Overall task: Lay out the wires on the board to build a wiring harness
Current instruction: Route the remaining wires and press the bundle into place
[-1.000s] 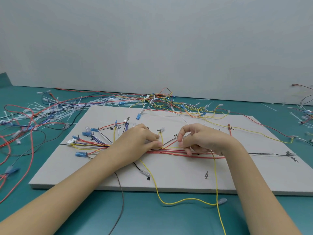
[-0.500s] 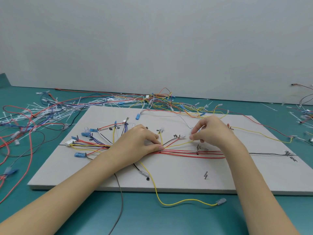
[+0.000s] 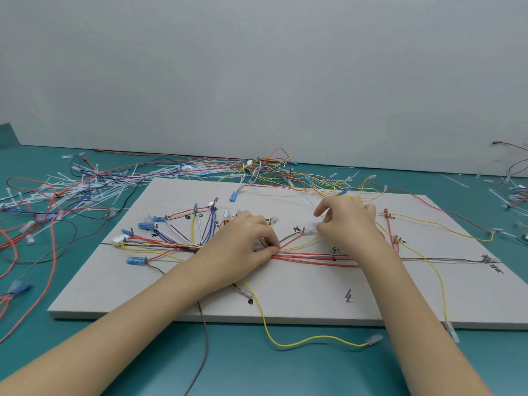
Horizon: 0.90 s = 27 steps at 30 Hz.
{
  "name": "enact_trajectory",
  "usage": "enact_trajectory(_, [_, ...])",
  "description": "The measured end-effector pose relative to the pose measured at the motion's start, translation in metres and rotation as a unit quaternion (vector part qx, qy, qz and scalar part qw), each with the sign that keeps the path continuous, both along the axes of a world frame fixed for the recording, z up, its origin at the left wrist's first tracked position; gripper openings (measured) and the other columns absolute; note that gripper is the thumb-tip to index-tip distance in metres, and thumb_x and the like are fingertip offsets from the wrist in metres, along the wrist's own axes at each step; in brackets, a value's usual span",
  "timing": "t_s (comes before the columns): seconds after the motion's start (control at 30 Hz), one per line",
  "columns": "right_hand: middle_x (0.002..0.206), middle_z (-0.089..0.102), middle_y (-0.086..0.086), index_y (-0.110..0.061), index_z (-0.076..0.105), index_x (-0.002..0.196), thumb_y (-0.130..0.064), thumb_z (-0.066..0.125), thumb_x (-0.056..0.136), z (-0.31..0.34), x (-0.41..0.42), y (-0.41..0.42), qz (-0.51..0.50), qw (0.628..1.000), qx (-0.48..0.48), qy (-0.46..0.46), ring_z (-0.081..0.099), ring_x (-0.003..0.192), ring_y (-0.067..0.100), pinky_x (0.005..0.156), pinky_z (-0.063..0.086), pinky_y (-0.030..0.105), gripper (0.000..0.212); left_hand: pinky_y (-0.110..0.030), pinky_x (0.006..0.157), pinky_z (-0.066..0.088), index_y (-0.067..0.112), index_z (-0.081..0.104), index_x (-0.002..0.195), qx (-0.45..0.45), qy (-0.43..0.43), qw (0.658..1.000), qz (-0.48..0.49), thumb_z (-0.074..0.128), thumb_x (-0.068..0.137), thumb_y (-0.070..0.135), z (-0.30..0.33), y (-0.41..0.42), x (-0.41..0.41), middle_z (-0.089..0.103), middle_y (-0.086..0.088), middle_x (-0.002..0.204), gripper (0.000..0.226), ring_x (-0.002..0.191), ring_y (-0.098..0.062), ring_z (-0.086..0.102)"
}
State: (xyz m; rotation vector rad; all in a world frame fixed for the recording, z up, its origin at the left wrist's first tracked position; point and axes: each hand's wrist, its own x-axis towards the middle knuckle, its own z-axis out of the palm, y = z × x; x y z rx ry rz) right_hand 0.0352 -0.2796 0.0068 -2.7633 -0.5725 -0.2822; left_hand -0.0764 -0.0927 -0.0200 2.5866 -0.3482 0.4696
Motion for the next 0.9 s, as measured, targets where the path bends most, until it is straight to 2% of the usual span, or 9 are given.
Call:
enact_trajectory(0.1, [0.103, 0.061, -0.009, -0.031, 0.065, 0.103, -0.027, 0.057, 0.088, -0.002, 0.0, 0.006, 0.022, 0.999, 0.031, -0.013, 0.048, 0.108, 0.018, 0.087, 0.025, 0.035, 0.017, -0.028, 0.087, 0.038, 0.025, 0.071, 0.091, -0.001, 0.0, 1.0, 0.0, 0.065, 0.089, 0.026, 0.0, -0.001, -0.001, 0.054, 0.017, 0.087, 0.007, 0.09, -0.007, 0.042])
enact_trajectory(0.23, [0.092, 0.067, -0.012, -0.028, 0.069, 0.086, -0.033, 0.058, 0.089, -0.007, -0.007, 0.016, 0.052, 0.997, 0.04, 0.035, 0.054, 0.098, 0.014, 0.082, 0.021, 0.033, 0.011, -0.028, 0.086, 0.039, 0.023, 0.072, 0.089, -0.004, -0.003, 1.0, 0.004, 0.065, 0.088, 0.025, -0.001, -0.002, -0.001, 0.054, 0.017, 0.086, 0.007, 0.088, -0.007, 0.042])
enact_trajectory(0.37, [0.09, 0.064, -0.011, -0.026, 0.063, 0.092, -0.031, 0.06, 0.089, -0.012, -0.008, 0.016, 0.048, 0.997, 0.045, 0.042, 0.056, 0.096, 0.014, 0.086, 0.025, 0.035, 0.007, -0.028, 0.085, 0.041, 0.023, 0.074, 0.086, -0.015, -0.005, 1.0, -0.001, 0.068, 0.085, 0.023, 0.0, 0.0, 0.001, 0.057, 0.016, 0.084, 0.006, 0.088, -0.008, 0.046])
enact_trajectory(0.5, [0.09, 0.061, -0.012, -0.027, 0.058, 0.086, -0.035, 0.062, 0.088, -0.011, -0.007, 0.014, 0.044, 0.998, 0.037, 0.036, 0.054, 0.095, 0.014, 0.086, 0.026, 0.036, 0.009, -0.027, 0.085, 0.041, 0.027, 0.075, 0.083, -0.036, 0.0, 0.999, -0.005, 0.07, 0.082, 0.029, 0.0, 0.001, 0.001, 0.062, 0.013, 0.085, 0.005, 0.088, -0.006, 0.049])
enact_trajectory(0.67, [0.096, 0.058, -0.006, -0.028, 0.056, 0.081, -0.037, 0.067, 0.084, -0.01, -0.008, 0.014, 0.049, 0.998, 0.025, -0.001, 0.048, 0.101, 0.019, 0.08, 0.028, 0.035, 0.014, -0.026, 0.086, 0.041, 0.032, 0.074, 0.086, -0.03, 0.018, 0.999, -0.014, 0.073, 0.082, 0.036, 0.001, 0.004, 0.001, 0.059, 0.015, 0.088, 0.006, 0.094, -0.006, 0.049])
enact_trajectory(0.77, [0.093, 0.056, -0.006, -0.028, 0.054, 0.078, -0.039, 0.066, 0.085, -0.01, -0.009, 0.015, 0.05, 0.999, 0.006, -0.02, 0.045, 0.103, 0.021, 0.078, 0.028, 0.035, 0.018, -0.026, 0.087, 0.039, 0.035, 0.073, 0.086, -0.045, 0.029, 0.998, -0.013, 0.072, 0.083, 0.037, 0.001, 0.006, 0.002, 0.056, 0.016, 0.09, 0.003, 0.096, -0.008, 0.048])
enact_trajectory(0.9, [0.096, 0.057, -0.004, -0.026, 0.053, 0.082, -0.043, 0.059, 0.09, -0.01, -0.009, 0.014, 0.033, 0.999, -0.022, 0.011, 0.045, 0.107, 0.023, 0.085, 0.029, 0.039, 0.019, -0.029, 0.087, 0.041, 0.035, 0.072, 0.084, -0.069, 0.038, 0.997, -0.006, 0.075, 0.08, 0.034, -0.001, 0.006, 0.004, 0.058, 0.011, 0.092, 0.005, 0.096, -0.011, 0.052])
